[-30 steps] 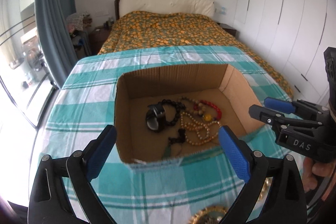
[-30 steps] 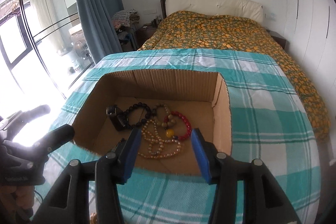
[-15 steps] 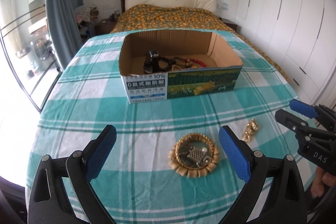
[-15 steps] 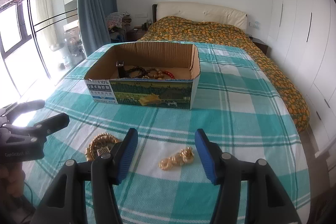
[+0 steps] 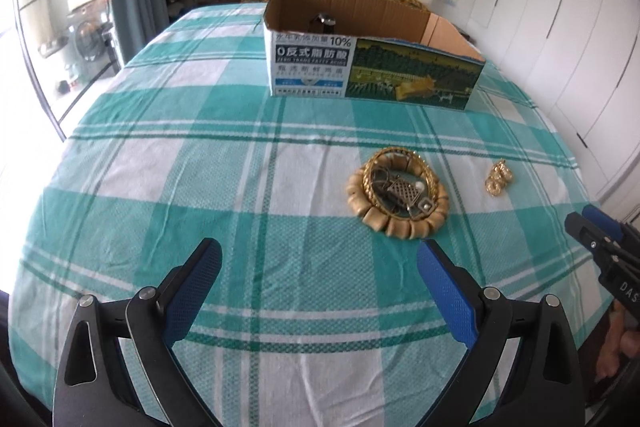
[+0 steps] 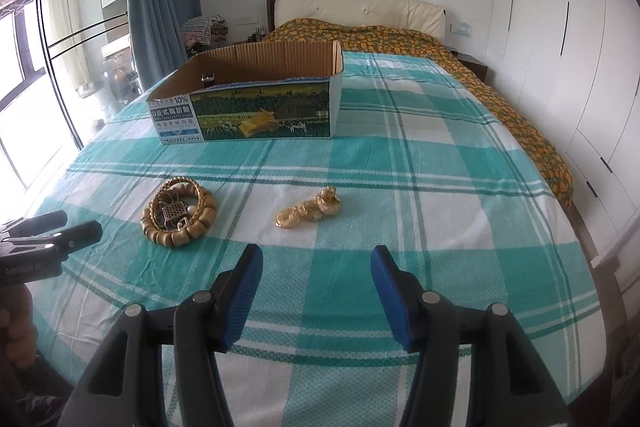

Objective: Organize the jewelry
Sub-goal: 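Move both tools back toward the remaining jewelry on the bed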

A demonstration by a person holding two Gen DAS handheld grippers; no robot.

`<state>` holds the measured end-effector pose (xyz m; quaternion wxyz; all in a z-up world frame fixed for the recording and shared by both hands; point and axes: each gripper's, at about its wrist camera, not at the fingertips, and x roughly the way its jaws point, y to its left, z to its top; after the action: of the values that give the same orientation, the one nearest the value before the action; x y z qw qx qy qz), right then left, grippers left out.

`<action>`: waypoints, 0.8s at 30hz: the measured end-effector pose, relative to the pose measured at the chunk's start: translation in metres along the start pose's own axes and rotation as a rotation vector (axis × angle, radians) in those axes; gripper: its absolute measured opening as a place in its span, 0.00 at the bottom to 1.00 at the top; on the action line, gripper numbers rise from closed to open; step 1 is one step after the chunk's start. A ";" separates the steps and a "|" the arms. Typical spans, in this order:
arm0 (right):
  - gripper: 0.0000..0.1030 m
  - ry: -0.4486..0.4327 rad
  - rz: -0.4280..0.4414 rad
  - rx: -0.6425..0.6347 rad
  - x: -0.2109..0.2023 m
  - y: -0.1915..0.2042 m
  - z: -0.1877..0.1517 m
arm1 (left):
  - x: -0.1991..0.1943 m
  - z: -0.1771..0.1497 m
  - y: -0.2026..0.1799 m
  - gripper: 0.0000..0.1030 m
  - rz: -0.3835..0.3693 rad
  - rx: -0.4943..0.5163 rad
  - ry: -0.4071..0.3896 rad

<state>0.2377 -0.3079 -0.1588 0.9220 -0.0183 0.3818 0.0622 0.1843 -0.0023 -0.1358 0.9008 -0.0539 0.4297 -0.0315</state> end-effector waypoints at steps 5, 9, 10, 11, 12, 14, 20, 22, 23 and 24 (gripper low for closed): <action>0.56 0.024 0.023 0.025 0.008 -0.001 -0.012 | 0.006 -0.003 0.002 0.95 -0.019 -0.009 0.009; 0.56 0.027 0.053 0.016 0.010 0.003 -0.014 | 0.011 0.000 0.000 0.95 -0.051 -0.018 0.013; 0.56 0.027 0.061 0.013 0.011 0.004 -0.014 | 0.012 0.001 0.000 0.95 -0.056 -0.018 0.014; 0.56 0.028 0.066 0.011 0.011 0.005 -0.014 | 0.013 0.003 -0.001 0.95 -0.059 -0.014 0.015; 0.56 0.029 0.075 0.009 0.012 0.006 -0.014 | 0.015 0.004 -0.002 0.95 -0.058 -0.009 0.016; 0.56 0.033 0.110 -0.003 0.014 0.011 -0.010 | 0.017 0.006 -0.003 0.95 -0.051 -0.006 0.017; 0.46 0.035 0.272 -0.089 0.023 0.051 0.005 | 0.021 0.005 -0.001 0.95 -0.022 -0.011 0.016; 0.45 0.038 0.287 -0.122 0.031 0.063 0.012 | 0.021 0.005 0.000 0.95 -0.023 -0.008 0.020; 0.44 0.042 0.291 -0.136 0.036 0.068 0.017 | 0.021 0.004 0.000 0.95 -0.021 -0.009 0.019; 0.42 0.050 0.290 -0.152 0.042 0.073 0.022 | 0.021 0.004 0.001 0.95 -0.018 -0.009 0.017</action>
<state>0.2733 -0.2291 -0.1719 0.8895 -0.0341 0.3974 0.2230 0.2004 -0.0031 -0.1491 0.8966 -0.0614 0.4368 -0.0379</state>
